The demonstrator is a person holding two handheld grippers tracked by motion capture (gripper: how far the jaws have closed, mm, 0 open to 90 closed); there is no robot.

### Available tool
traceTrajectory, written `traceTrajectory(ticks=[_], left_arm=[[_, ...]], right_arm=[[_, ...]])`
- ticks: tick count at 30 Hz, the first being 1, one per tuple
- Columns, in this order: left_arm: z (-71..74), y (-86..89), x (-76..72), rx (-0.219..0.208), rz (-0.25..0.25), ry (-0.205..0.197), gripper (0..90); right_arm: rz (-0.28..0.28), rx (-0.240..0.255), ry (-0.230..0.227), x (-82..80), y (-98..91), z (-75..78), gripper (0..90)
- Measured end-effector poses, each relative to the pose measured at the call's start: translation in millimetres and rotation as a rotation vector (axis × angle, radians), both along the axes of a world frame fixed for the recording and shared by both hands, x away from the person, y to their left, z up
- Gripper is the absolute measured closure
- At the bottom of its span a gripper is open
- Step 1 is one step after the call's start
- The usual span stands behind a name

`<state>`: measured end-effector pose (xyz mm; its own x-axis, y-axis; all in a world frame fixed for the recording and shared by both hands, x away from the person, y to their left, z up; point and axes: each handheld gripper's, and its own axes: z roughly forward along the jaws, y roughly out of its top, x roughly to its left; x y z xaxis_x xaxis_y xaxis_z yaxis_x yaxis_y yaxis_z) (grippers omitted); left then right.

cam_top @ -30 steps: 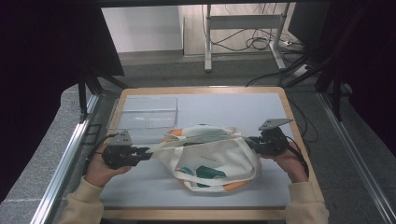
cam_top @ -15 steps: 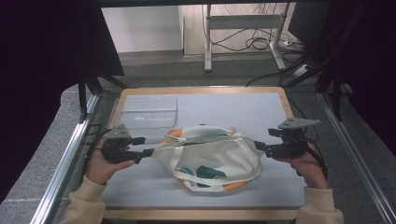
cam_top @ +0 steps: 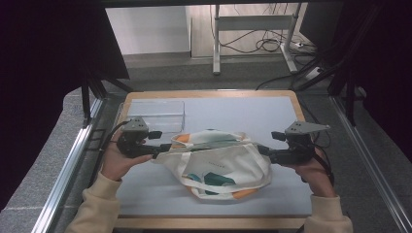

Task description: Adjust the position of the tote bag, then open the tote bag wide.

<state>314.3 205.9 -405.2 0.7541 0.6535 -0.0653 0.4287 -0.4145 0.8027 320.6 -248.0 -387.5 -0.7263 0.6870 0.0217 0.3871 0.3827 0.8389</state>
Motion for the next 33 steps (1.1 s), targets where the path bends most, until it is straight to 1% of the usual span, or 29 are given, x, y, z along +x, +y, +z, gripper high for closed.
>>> traceTrajectory(ticks=[5, 7, 9, 11, 14, 19, 20, 22, 25, 29, 31, 32, 33], left_arm=[[-0.8, -1.8, -1.3, 0.006, -0.007, 0.003, 38.0], [-2.4, -1.3, -1.9, -0.009, -0.002, 0.006, 37.5], [-2.7, -0.3, -1.8, -0.006, -0.002, 0.007, 37.3], [-3.9, 1.5, -2.2, -0.016, 0.001, 0.010, 37.1], [-4.9, 3.1, -2.7, -0.010, 0.000, 0.011, 36.8], [-4.7, 0.8, 2.3, -0.020, -0.011, 0.015, 36.8], [-5.5, -1.3, 5.6, 0.001, -0.016, 0.018, 36.8], [-5.7, -2.7, 7.2, 0.005, -0.020, 0.019, 36.8], [-3.2, -10.6, 14.2, 0.009, -0.045, 0.013, 36.9], [-2.3, -17.6, 20.2, 0.015, -0.068, 0.020, 37.4], [-1.6, -24.6, 25.8, 0.044, -0.088, 0.019, 37.7], [-1.6, -24.6, 25.8, 0.044, -0.088, 0.019, 37.9], [-0.7, -28.2, 30.1, 0.052, -0.101, 0.025, 38.1]], right_arm=[[0.018, -0.001, -0.005, -1.2, 3.2, 0.6, 26.5], [0.024, 0.002, -0.009, -2.0, 5.8, 1.3, 26.9], [0.028, 0.004, -0.009, -2.5, 6.9, 1.5, 26.9], [0.037, 0.003, -0.014, -3.4, 9.4, 2.2, 27.2], [0.048, -0.005, -0.017, -4.1, 15.2, 2.7, 27.4], [0.064, -0.013, -0.017, -5.2, 21.5, 2.7, 28.7], [0.067, -0.015, -0.015, -5.4, 22.9, 2.4, 28.8], [0.071, -0.018, -0.018, -5.5, 24.4, 2.0, 28.9], [0.085, -0.025, -0.019, -7.4, 30.0, 2.0, 29.0], [0.084, -0.024, -0.020, -8.0, 30.8, 2.8, 29.2], [0.078, -0.024, -0.018, -7.2, 29.9, 2.5, 29.4], [0.075, -0.024, -0.017, -6.6, 29.2, 2.1, 29.4], [0.073, -0.024, -0.016, -6.0, 28.5, 1.6, 29.5]])
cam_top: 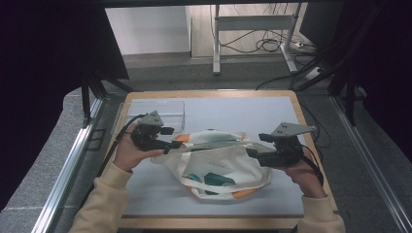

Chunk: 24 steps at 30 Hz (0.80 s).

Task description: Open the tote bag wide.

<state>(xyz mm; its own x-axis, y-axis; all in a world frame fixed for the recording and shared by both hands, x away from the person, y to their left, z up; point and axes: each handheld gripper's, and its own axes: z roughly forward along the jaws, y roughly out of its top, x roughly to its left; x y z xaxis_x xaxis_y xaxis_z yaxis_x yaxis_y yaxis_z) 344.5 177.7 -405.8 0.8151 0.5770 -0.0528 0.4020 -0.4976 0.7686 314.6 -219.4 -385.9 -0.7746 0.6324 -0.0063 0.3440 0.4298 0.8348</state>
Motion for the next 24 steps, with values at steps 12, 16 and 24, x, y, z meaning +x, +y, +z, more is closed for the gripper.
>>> traceTrajectory(ticks=[12, 16, 24], left_arm=[[8.2, -22.1, 12.2, 0.038, -0.064, 0.007, 39.7], [8.8, -28.7, 12.6, 0.052, -0.081, 0.013, 40.3], [-2.3, -46.0, 18.7, 0.117, -0.132, 0.045, 42.8]], right_arm=[[-0.005, -0.005, 0.005, 0.8, -1.6, -1.8, 29.6], [-0.007, -0.004, 0.007, 1.6, -2.3, -2.4, 29.6], [-0.009, -0.007, 0.010, 1.6, -1.8, -3.2, 29.6]])
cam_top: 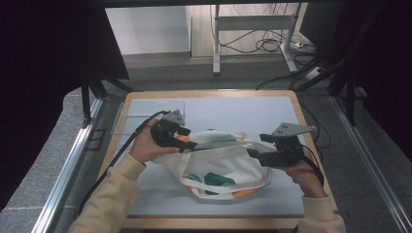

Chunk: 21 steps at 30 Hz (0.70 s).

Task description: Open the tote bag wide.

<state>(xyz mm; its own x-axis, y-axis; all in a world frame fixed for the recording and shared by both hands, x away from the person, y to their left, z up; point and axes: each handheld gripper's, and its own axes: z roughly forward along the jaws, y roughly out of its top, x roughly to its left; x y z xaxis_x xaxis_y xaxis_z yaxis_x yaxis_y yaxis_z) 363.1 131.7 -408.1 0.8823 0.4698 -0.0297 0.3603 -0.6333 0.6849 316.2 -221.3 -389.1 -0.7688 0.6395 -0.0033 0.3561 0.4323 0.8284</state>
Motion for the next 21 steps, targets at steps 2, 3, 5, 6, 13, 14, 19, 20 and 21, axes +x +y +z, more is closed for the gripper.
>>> traceTrajectory(ticks=[2, 3, 5, 6, 13, 14, 19, 20, 21], left_arm=[[-4.2, -2.7, 2.2, 0.017, -0.011, 0.015, 53.5], [-6.3, -3.6, 3.5, 0.024, -0.020, 0.022, 57.8], [-9.0, -4.9, 4.9, 0.027, -0.034, 0.039, 69.3], [-9.7, -5.5, 5.0, 0.026, -0.041, 0.041, 69.3], [-10.5, -4.4, 4.1, 0.011, -0.040, 0.048, 77.7], [-10.7, -3.9, 4.3, 0.007, -0.038, 0.052, 77.7], [-12.3, -2.4, 5.4, -0.004, -0.039, 0.061, 78.1], [-12.1, -2.2, 5.5, -0.003, -0.039, 0.062, 78.2], [-11.7, -1.9, 5.6, -0.003, -0.038, 0.061, 78.4]], right_arm=[[0.000, -0.003, 0.001, 0.5, 0.3, -0.7, 29.6], [0.001, -0.005, 0.001, 0.6, 0.7, -1.0, 29.6], [0.002, -0.006, 0.001, 0.5, 1.2, -1.1, 29.7], [0.004, -0.007, 0.003, 0.3, 1.9, -1.2, 29.7], [0.029, -0.021, 0.008, -0.2, 11.9, -2.7, 30.1], [0.029, -0.021, 0.008, -0.2, 11.9, -2.7, 30.1], [0.046, -0.029, 0.010, 1.0, 18.5, -3.3, 30.3], [0.046, -0.031, 0.010, 1.3, 19.7, -3.1, 30.3], [0.049, -0.032, 0.009, 1.7, 20.9, -2.7, 30.4]])
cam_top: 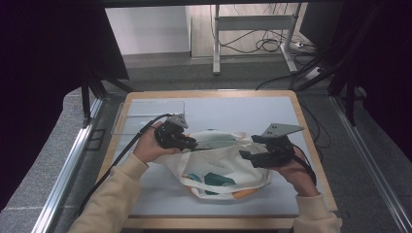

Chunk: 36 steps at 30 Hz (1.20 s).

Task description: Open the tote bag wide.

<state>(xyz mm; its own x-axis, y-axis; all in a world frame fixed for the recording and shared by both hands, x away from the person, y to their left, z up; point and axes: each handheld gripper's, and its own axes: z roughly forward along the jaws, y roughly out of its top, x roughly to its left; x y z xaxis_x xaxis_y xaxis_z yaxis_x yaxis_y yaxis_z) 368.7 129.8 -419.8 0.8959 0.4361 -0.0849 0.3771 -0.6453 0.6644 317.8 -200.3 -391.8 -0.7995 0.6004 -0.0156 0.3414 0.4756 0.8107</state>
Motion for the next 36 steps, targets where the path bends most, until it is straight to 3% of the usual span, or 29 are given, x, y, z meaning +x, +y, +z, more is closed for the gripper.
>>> traceTrajectory(ticks=[11, 13, 23, 32, 35, 36], left_arm=[[1.2, 1.2, 2.5, 0.001, -0.007, 0.012, 79.3], [2.4, 0.9, 2.9, 0.005, -0.005, -0.001, 79.6], [5.9, -1.4, 4.7, 0.032, -0.008, 0.004, 80.1], [5.9, -1.1, 6.2, 0.023, 0.001, 0.013, 80.1], [5.8, -1.1, 7.0, 0.023, 0.002, 0.008, 80.1], [6.4, -0.9, 7.3, 0.026, 0.002, 0.007, 80.1]], right_arm=[[0.073, -0.019, 0.006, 5.3, 20.8, 2.9, 31.0], [0.078, -0.021, 0.010, 6.2, 22.9, 3.3, 31.4], [0.151, -0.055, 0.029, 10.8, 52.7, 7.0, 36.0], [0.185, -0.128, 0.093, 25.6, 69.4, -6.9, 45.7], [0.209, -0.170, 0.122, 25.0, 76.9, -12.7, 52.5], [0.225, -0.189, 0.137, 24.5, 80.0, -17.6, 60.3]])
